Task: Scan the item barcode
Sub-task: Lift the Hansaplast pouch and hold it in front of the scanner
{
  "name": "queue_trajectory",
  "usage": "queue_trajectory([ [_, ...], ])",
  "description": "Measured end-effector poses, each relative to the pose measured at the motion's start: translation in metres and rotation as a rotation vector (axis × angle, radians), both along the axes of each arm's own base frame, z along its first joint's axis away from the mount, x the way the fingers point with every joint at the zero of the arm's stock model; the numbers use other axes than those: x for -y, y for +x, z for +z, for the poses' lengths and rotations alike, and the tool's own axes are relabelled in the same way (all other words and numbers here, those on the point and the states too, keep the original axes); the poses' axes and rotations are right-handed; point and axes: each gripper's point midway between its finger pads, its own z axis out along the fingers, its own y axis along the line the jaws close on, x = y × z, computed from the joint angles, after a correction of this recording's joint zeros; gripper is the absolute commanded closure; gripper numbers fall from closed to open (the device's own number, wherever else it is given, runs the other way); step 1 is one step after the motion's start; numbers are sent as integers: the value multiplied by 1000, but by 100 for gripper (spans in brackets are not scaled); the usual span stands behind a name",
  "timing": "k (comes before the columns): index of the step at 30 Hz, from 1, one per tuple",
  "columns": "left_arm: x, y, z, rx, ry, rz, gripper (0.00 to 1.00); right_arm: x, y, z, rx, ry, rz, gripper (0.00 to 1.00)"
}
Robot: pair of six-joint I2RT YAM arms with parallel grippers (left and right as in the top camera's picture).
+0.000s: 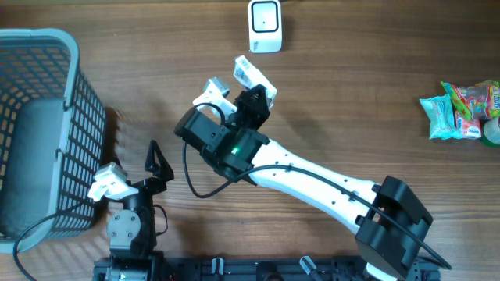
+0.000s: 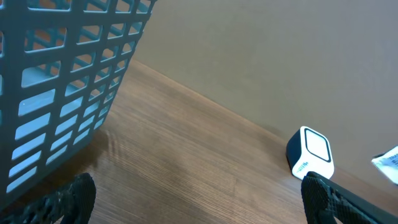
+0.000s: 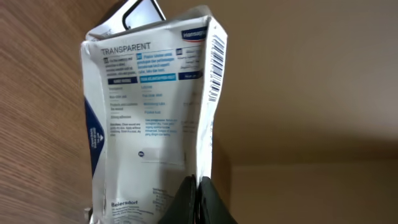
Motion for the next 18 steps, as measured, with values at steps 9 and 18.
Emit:
queue_trajectory([
  [9,0,0,0,0,0,0,0,-39,25,-28,-164,301,174,96],
  [18,0,0,0,1,0,0,0,-6,87,-57,-419,964,131,95],
])
